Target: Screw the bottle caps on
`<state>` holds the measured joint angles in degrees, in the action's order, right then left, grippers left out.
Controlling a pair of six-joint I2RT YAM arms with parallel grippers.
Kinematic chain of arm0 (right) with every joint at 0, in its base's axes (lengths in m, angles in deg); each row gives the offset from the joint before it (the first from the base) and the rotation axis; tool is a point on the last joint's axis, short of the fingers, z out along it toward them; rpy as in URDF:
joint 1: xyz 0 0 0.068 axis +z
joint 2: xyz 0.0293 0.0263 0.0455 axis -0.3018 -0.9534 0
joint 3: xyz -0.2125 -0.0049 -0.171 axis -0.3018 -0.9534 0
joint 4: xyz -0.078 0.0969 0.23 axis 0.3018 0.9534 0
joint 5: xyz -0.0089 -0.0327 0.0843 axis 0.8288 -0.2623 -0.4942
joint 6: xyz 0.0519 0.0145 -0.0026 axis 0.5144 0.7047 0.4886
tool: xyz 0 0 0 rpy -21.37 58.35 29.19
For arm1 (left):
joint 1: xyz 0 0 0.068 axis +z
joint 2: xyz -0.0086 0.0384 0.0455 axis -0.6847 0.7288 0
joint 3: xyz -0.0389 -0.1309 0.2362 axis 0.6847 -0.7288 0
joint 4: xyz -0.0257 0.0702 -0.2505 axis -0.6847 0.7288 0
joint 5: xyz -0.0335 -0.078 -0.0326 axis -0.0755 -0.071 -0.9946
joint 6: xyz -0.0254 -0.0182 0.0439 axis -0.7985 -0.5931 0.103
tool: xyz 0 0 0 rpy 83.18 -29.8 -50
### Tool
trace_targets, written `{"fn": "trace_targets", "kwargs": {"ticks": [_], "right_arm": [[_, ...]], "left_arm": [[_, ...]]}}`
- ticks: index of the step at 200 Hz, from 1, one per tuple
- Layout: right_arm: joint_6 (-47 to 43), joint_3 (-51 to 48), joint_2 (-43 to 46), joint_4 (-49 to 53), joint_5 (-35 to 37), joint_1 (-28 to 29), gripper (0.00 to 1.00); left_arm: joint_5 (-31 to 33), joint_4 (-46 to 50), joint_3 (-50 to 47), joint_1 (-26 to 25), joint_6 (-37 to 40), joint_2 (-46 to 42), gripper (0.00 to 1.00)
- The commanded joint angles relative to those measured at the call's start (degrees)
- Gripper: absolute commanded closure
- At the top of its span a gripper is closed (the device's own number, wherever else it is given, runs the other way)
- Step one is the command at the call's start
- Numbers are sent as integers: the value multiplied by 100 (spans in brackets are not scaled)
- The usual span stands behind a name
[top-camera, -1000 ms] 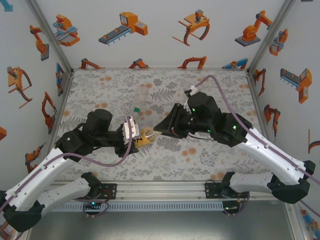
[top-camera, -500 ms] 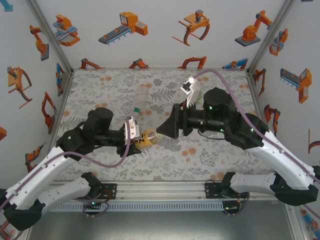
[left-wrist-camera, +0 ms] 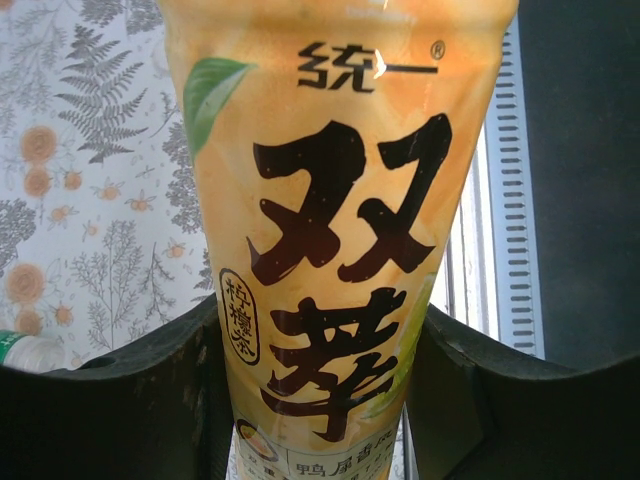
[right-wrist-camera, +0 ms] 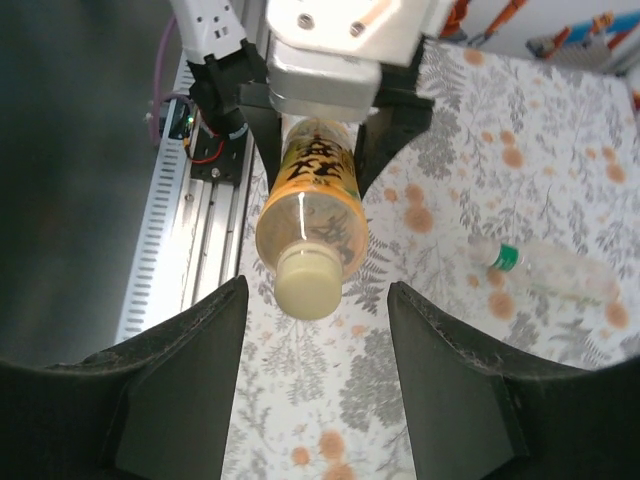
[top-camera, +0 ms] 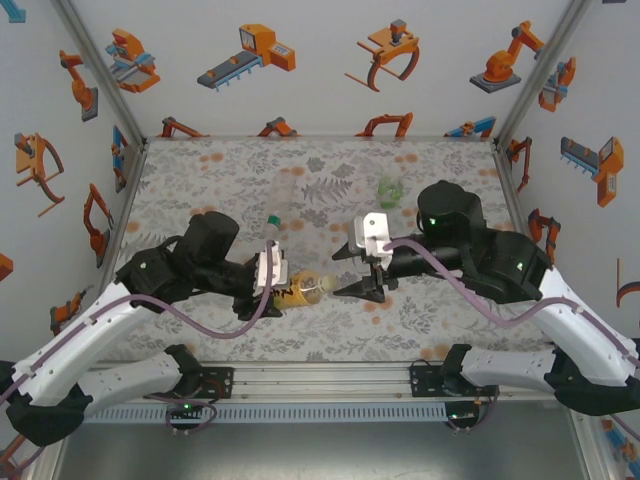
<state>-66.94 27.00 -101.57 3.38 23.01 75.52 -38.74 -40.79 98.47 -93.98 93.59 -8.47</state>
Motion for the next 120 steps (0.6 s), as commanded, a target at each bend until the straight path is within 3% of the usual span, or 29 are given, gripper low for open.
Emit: {"fn": "trace_targets", "kwargs": {"ticks": [1, 120], "right_arm": [[-757, -328, 105, -96, -479, 47, 46], [-388, -1237, 571, -1002, -142, 144, 57]], "left_arm": [[-53, 276, 206, -116, 193, 56, 100], [26, 275, 210, -180, 142, 105, 100]]}}
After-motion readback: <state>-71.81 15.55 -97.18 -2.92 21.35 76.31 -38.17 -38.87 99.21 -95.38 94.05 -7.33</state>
